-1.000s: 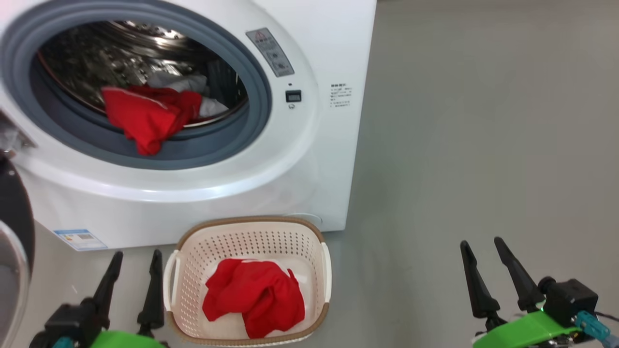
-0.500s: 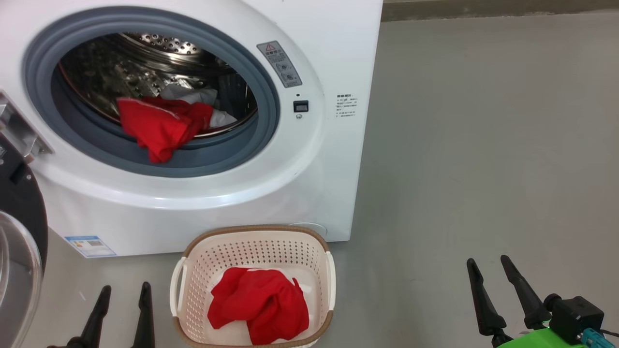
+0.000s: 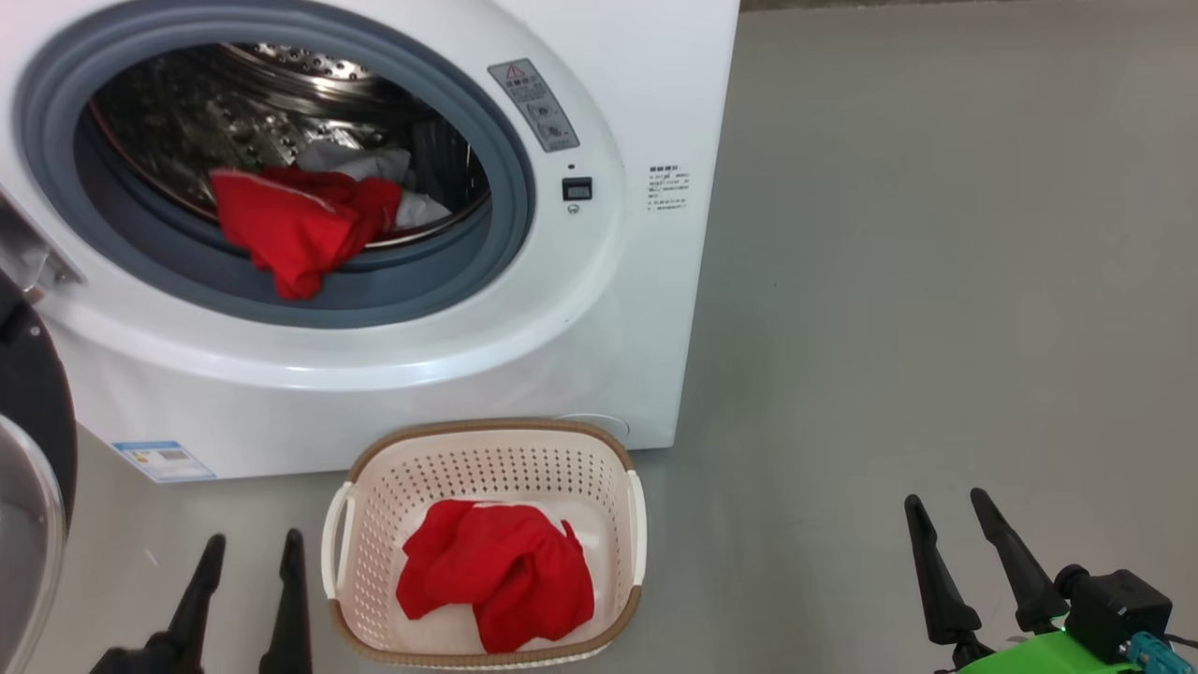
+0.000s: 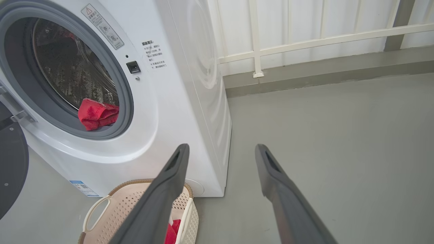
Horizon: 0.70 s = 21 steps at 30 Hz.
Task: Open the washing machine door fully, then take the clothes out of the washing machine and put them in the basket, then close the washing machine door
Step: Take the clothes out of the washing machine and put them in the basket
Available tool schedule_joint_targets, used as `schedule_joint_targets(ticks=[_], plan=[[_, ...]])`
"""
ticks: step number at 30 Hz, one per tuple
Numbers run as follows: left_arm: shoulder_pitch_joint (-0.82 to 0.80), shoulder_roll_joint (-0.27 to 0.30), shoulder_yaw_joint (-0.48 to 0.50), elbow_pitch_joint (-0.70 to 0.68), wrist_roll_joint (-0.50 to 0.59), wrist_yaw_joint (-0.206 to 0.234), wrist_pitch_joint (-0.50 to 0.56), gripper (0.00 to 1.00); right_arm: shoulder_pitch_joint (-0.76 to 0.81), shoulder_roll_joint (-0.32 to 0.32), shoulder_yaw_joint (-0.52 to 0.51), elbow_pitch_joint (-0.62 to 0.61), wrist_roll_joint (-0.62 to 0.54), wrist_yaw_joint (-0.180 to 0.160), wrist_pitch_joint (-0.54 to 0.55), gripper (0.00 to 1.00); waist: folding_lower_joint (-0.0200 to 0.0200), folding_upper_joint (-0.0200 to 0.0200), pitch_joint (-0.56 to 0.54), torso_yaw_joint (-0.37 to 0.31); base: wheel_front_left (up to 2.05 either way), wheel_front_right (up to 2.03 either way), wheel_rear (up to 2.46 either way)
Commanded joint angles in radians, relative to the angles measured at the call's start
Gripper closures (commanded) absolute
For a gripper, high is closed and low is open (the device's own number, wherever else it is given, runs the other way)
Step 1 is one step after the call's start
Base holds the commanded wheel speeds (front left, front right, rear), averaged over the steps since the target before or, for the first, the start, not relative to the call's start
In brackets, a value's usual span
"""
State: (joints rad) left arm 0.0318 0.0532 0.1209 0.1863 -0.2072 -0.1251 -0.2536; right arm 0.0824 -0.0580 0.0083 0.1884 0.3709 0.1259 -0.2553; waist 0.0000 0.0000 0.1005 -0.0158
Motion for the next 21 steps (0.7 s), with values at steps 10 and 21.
schedule_joint_targets(ticks=[10, 21], plan=[[-0.256, 0.072, -0.025, 0.127, 0.091, -0.006, -0.008, 0.00, -0.094, -0.002, 0.024, -0.042, -0.011, 0.005, -0.006, 0.00, 0.0000, 0.0000, 0.119, -0.002, 0.00, 0.00, 0.00], [-0.634, 0.153, -0.104, 0.371, 0.228, 0.026, -0.008, 0.00, -0.197, 0.007, 0.054, -0.050, -0.018, 0.005, -0.006, 0.00, 0.0000, 0.0000, 0.269, -0.036, 0.00, 0.00, 0.00]])
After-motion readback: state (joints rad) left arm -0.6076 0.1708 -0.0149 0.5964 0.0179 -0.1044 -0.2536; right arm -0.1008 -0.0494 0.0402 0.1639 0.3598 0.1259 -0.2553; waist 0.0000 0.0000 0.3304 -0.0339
